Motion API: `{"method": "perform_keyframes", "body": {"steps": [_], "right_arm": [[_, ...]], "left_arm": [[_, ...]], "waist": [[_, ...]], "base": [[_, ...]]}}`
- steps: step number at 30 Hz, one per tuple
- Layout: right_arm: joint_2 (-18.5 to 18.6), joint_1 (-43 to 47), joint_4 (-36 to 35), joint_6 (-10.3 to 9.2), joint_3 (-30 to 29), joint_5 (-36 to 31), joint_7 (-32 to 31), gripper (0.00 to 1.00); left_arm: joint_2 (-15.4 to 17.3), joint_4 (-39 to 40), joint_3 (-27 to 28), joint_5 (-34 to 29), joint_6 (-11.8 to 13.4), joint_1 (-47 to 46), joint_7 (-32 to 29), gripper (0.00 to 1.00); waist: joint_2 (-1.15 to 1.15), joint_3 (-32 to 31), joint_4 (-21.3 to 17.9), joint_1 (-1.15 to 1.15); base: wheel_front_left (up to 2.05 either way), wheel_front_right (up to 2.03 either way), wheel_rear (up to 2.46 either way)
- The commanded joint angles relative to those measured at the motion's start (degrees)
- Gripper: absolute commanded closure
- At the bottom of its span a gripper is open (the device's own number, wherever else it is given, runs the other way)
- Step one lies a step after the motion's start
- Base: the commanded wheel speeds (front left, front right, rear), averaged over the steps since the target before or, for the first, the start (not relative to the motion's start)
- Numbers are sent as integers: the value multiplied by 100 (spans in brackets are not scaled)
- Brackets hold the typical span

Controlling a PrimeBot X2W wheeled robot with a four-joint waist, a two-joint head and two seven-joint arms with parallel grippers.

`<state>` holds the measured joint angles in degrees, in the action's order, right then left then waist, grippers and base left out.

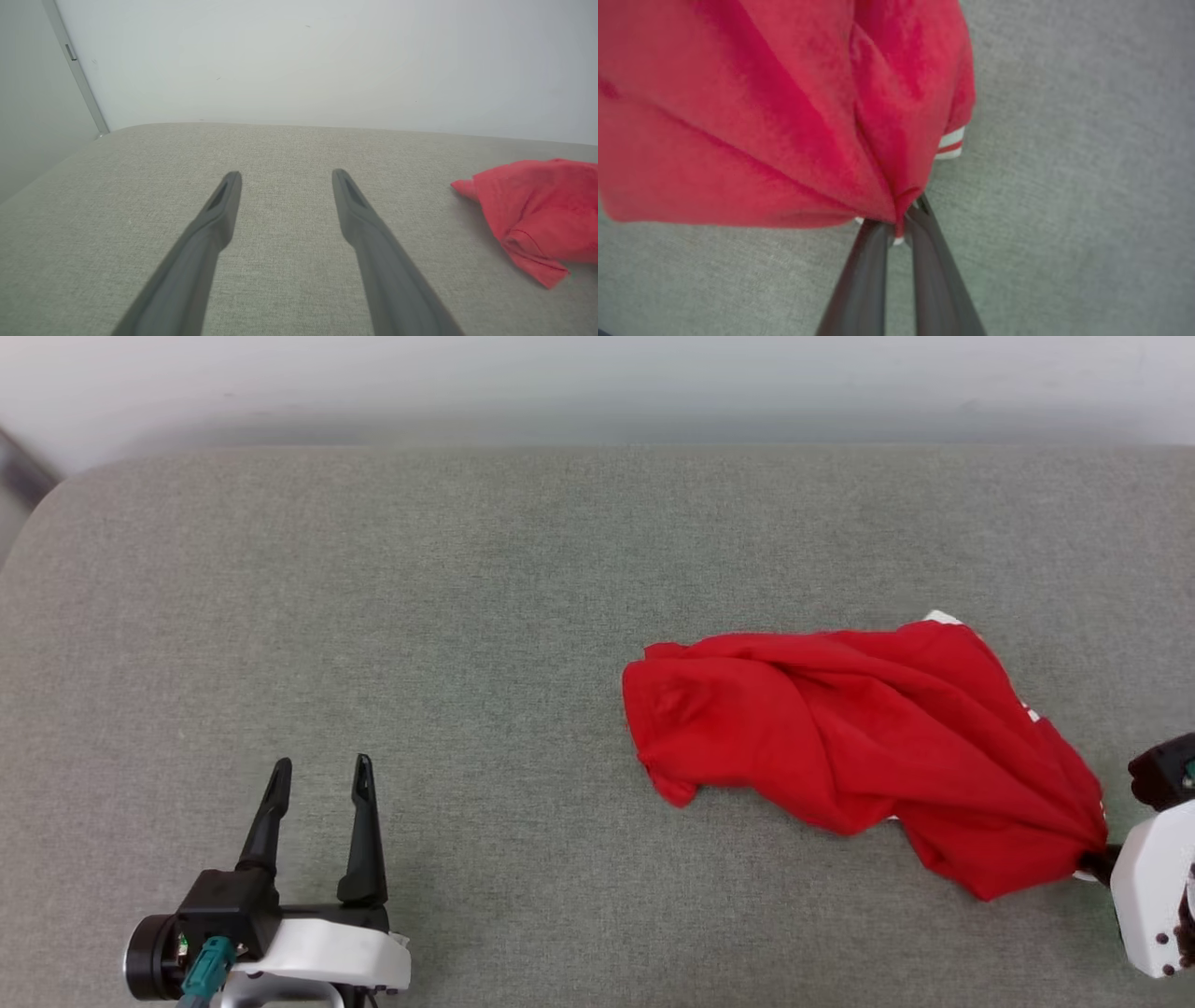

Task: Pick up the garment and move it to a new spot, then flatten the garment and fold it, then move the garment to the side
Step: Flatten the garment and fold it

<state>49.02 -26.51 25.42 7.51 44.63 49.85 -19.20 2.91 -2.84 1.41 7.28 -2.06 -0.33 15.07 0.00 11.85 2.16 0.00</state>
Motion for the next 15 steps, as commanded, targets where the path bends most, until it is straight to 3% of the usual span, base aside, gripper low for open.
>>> {"method": "perform_keyframes", "body": {"steps": [1, 4, 5, 6, 12, 15], "right_arm": [[-175, 287, 90, -1, -36, -58, -58, 100], [-444, 554, 207, -1, -326, -115, 152, 100], [-485, 553, 217, -2, -487, -185, 301, 63], [-496, 549, 212, -2, -650, -260, 448, 0], [-625, 840, -165, -4, -1913, -858, 1493, 0], [-886, 1115, -531, -4, -2742, -1351, 1993, 0]], "left_arm": [[-4, -12, -23, -15, -29, -25, 15, 0], [-4, -48, -42, -57, -39, -46, 15, 0], [-4, -59, -43, -82, -49, -34, 15, 0], [-3, -67, -32, -114, -60, -12, 15, 0], [8, -53, 62, -303, -136, 100, 15, 0], [75, -28, 128, -363, -188, 76, 15, 0]], "waist": [[0, -3, 0, 0], [0, -58, 7, 0], [0, -96, 8, 0], [0, -145, 9, 0], [0, -508, 13, 0], [0, -664, -16, 0]], "base": [[0, 0, 0], [0, 0, 0], [0, 0, 0], [0, 0, 0], [0, 0, 0], [0, 0, 0]]}}
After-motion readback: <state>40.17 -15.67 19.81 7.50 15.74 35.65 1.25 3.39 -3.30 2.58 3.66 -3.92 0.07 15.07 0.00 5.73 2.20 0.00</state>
